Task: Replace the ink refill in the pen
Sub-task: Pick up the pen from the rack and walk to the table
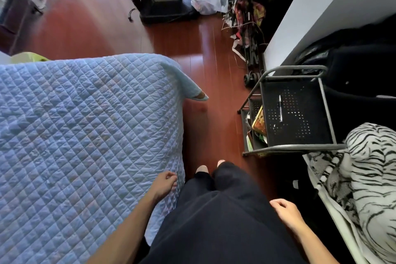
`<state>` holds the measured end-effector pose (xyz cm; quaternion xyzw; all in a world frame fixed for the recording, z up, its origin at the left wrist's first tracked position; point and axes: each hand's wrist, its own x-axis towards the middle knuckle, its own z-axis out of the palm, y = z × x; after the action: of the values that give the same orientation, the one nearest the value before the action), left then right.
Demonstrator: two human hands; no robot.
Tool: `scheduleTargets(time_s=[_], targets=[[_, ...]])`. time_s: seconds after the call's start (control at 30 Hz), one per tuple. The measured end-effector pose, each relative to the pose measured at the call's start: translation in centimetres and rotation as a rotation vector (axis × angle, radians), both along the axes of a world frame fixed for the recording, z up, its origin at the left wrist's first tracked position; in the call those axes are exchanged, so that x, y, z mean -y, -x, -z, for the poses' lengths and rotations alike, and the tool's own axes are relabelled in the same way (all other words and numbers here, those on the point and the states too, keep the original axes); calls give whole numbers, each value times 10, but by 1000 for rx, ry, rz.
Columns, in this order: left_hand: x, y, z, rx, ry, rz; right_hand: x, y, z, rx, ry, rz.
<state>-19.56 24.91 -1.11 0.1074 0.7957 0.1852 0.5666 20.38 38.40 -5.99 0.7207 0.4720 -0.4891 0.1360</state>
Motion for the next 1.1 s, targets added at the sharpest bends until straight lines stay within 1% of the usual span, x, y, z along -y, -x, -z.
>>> scheduleTargets(time_s=[0.1, 0.17, 0.27, 0.4, 0.5, 0.63, 0.7, 0.8, 0.93, 1.1], targets=[[-59, 23, -4, -2, -90, -81, -15, 2, 4, 20, 54, 52], [-88, 35, -3, -12, -108, -78, -31, 8, 8, 14, 72, 87], [-118, 49, 2, -30, -61, -84, -70, 24, 14, -2, 71, 104], [-140, 58, 3, -9, 59, -96, -137, 58, 17, -31, 72, 98], [-153, 64, 4, -19, 142, -31, -189, 87, 15, -57, 48, 99], [-175, 73, -1, -58, 180, 118, -243, 122, 10, -137, -9, 179], [-191, 79, -2, -75, 205, 114, -259, 135, 5, -174, -43, 203], [-219, 87, -5, -33, 203, 58, -271, 146, -1, -201, -67, 220], [-255, 95, -7, -7, 202, 128, -273, 148, 2, -178, -78, 298], [-289, 89, 2, -68, 182, 334, -296, 136, 25, -89, -117, 440]])
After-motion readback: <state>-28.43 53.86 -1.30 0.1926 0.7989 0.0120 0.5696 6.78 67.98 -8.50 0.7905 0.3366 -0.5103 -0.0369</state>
